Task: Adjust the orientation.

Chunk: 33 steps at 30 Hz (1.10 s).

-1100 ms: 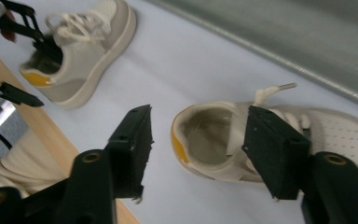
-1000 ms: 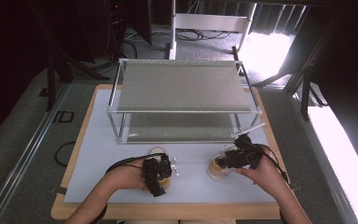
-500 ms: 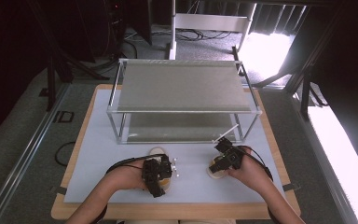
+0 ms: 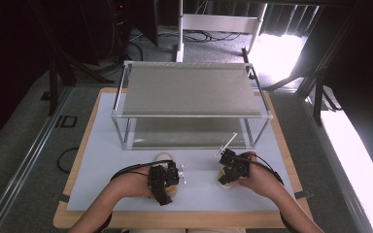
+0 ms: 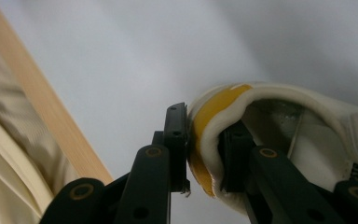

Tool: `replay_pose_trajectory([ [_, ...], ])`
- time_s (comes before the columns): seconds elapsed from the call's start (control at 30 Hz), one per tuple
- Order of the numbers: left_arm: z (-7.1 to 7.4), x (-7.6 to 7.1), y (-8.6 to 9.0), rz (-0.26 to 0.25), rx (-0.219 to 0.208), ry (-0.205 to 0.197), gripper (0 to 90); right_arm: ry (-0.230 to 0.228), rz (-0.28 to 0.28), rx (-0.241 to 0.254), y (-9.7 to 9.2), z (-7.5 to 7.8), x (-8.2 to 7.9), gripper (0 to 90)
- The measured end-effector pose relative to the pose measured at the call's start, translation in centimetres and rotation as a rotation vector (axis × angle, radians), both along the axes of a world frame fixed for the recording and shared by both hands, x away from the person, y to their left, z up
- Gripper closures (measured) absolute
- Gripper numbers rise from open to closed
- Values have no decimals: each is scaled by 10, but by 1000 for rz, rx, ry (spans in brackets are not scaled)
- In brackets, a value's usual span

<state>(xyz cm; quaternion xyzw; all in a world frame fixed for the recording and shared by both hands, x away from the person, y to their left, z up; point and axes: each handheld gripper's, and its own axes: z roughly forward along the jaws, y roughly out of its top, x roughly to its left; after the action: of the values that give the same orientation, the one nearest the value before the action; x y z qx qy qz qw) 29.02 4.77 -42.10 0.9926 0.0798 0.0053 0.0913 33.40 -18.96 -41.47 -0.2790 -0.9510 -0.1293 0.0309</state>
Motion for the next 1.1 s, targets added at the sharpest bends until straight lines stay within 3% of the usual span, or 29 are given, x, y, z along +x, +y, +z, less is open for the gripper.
replay_pose_trajectory([
  [0.17, 0, 0, -1, 7, 1, 1, 385, -48, 222, -12, 1, 4, -8, 755],
  [0.27, 0, 1, 0, 9, 0, 3, 386, -54, 333, -8, 1, 6, -13, 749],
  [0.4, 0, 1, 0, 15, -2, 5, 387, -27, 435, 18, 0, 8, -19, 748],
  [0.53, 0, 2, 1, 37, -15, 20, 400, -13, 512, -17, 1, 8, -27, 748],
  [0.67, 1, 3, 1, 45, -19, 24, 403, 5, 532, -49, -1, 2, -30, 703],
  [0.73, 0, 3, 1, 66, -26, 32, 404, -20, 483, -41, -3, 6, -30, 643],
  [0.83, -1, 4, 0, 89, -22, 39, 428, -53, 425, 8, -5, 17, -30, 641],
  [1.1, -4, 4, -1, 92, -20, 82, 591, -57, 408, -76, 5, 14, -37, 689],
])
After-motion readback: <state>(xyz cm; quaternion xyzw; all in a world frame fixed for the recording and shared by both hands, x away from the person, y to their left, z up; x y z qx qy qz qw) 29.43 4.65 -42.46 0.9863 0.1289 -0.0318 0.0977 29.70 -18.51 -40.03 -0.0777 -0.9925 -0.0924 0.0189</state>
